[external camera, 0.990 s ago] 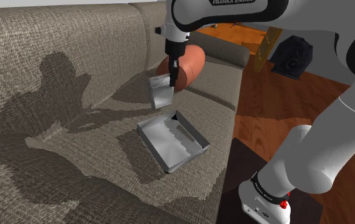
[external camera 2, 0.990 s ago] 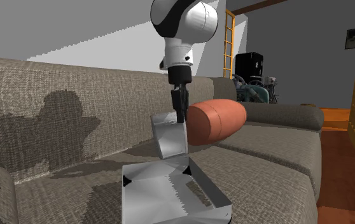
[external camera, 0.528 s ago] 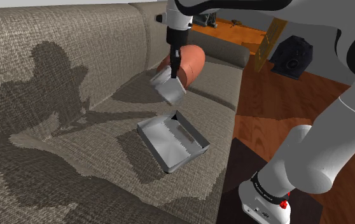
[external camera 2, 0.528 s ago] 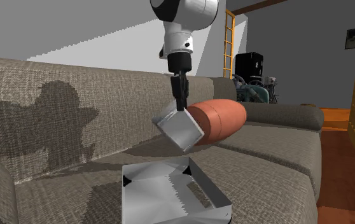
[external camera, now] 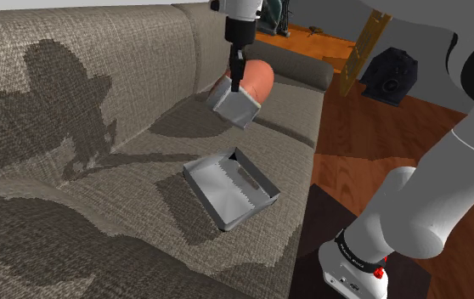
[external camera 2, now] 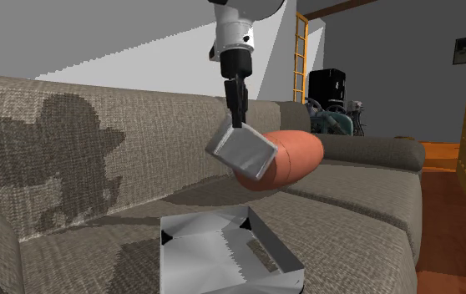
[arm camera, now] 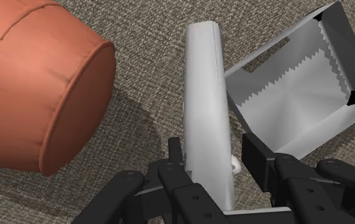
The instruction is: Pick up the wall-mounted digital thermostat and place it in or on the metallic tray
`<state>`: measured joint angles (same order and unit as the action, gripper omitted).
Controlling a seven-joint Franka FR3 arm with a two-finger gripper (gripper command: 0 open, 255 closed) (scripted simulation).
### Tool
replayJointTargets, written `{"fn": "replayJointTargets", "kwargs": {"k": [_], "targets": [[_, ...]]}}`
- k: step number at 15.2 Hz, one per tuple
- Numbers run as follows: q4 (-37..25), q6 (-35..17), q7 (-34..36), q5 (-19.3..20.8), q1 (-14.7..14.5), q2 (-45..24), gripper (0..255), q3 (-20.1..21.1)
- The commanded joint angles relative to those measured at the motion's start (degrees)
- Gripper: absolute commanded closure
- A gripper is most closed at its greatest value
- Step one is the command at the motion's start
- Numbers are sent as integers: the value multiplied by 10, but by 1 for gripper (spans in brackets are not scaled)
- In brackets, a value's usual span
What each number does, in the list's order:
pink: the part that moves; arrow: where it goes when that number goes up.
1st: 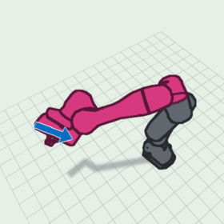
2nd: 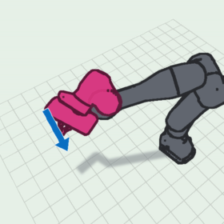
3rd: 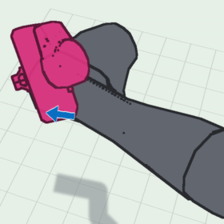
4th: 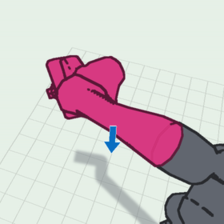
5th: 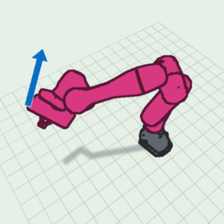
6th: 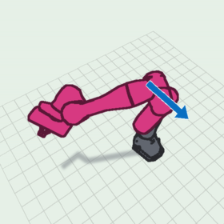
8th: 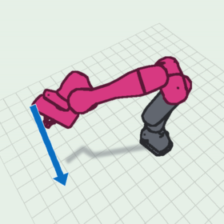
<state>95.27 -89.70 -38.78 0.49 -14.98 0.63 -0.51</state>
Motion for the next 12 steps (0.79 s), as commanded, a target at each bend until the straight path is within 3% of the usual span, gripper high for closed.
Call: {"fn": "replayJointTargets", "kwargs": {"k": [1, 12], "targets": [[-19, 15, 0, 0, 0, -4, 255, 0], [124, 53, 91, -23, -41, 178, 255, 52]]}}
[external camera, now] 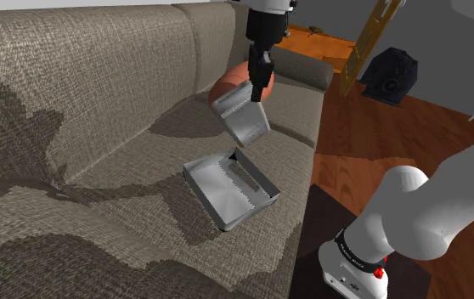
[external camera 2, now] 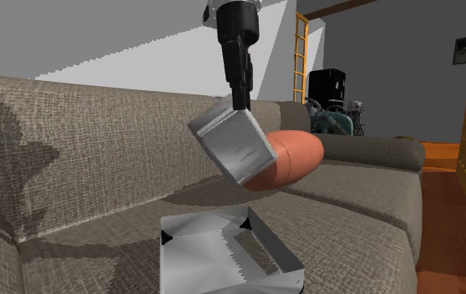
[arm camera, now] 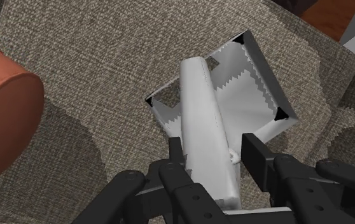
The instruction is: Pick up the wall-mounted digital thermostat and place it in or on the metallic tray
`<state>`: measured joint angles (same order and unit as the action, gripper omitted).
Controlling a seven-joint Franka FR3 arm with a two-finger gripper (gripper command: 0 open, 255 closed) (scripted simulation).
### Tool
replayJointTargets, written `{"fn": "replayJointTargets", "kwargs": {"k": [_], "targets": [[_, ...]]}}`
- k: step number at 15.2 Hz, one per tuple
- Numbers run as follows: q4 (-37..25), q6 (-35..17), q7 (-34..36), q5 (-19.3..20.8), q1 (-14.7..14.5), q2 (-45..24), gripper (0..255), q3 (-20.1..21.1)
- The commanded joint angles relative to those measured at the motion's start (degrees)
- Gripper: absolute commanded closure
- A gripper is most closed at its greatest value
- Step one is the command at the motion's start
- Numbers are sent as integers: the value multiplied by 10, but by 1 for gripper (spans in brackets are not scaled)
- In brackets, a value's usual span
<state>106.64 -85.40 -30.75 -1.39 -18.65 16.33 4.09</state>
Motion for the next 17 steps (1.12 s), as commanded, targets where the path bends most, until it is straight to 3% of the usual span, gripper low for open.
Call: {"fn": "replayJointTargets", "kwargs": {"k": [1, 4, 17], "targets": [[19, 16, 19, -8, -8, 36, 255, 12], [40, 36, 49, -22, -20, 78, 255, 30], [160, -63, 45, -25, -22, 100, 255, 33]]}}
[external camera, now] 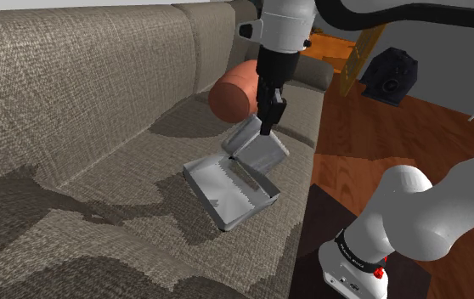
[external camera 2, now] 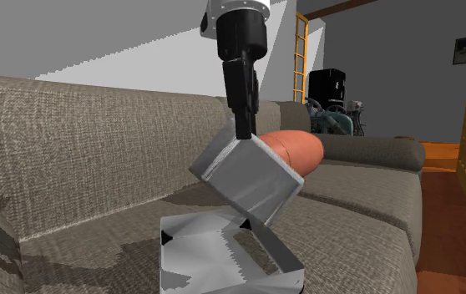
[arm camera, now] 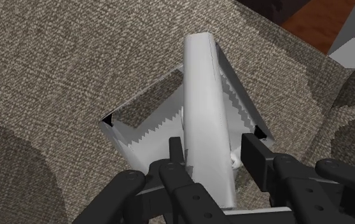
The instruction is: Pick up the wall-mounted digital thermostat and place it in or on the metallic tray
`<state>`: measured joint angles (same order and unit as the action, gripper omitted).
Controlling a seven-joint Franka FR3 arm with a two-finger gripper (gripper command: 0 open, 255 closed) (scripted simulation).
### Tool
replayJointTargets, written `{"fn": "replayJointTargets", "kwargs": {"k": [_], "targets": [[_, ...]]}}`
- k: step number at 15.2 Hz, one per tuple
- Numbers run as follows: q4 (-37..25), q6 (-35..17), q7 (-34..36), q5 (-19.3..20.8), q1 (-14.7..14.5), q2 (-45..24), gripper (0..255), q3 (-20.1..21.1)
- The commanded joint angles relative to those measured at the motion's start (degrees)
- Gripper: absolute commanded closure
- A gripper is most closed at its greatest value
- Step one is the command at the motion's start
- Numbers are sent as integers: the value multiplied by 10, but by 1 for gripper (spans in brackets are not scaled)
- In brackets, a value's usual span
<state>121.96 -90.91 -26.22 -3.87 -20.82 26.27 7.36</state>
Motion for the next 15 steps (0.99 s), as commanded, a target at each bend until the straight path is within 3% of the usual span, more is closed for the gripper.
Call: {"fn": "replayJointTargets", "kwargs": {"k": [1, 9, 15], "targets": [[16, -15, 0, 0, 0, 1, 255, 0], [79, -76, -2, -3, -1, 3, 255, 3], [82, -80, -2, -3, -1, 3, 255, 3]]}}
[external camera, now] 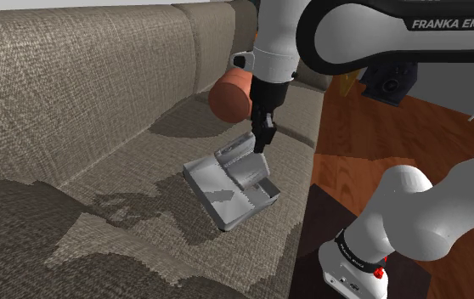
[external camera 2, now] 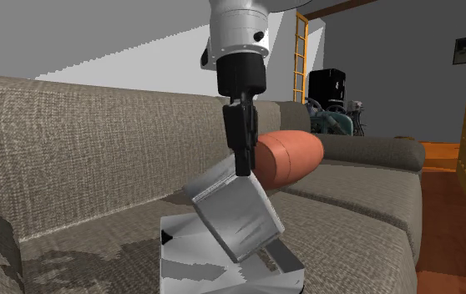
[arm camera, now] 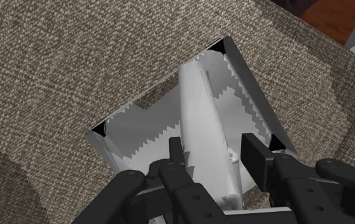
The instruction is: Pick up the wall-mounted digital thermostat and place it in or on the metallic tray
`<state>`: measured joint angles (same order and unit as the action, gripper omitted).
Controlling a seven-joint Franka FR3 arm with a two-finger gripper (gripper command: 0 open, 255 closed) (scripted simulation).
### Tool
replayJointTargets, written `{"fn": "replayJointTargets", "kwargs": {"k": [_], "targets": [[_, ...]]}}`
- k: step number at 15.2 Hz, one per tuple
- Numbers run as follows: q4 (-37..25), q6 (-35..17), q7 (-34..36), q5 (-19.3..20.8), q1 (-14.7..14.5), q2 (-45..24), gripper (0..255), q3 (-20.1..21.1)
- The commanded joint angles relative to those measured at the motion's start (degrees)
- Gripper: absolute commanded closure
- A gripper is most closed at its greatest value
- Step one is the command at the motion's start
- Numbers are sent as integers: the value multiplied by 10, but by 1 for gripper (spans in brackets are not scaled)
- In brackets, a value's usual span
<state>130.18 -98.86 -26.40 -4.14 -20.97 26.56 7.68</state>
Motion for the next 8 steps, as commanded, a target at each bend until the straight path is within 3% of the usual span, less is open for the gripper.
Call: {"fn": "replayJointTargets", "kwargs": {"k": [1, 2, 3, 8], "targets": [[0, 0, 0, 0, 0, 0, 255, 0], [0, 0, 0, 0, 0, 0, 255, 0], [0, 0, 0, 0, 0, 0, 0, 0], [0, 0, 0, 0, 0, 0, 0, 0]]}}
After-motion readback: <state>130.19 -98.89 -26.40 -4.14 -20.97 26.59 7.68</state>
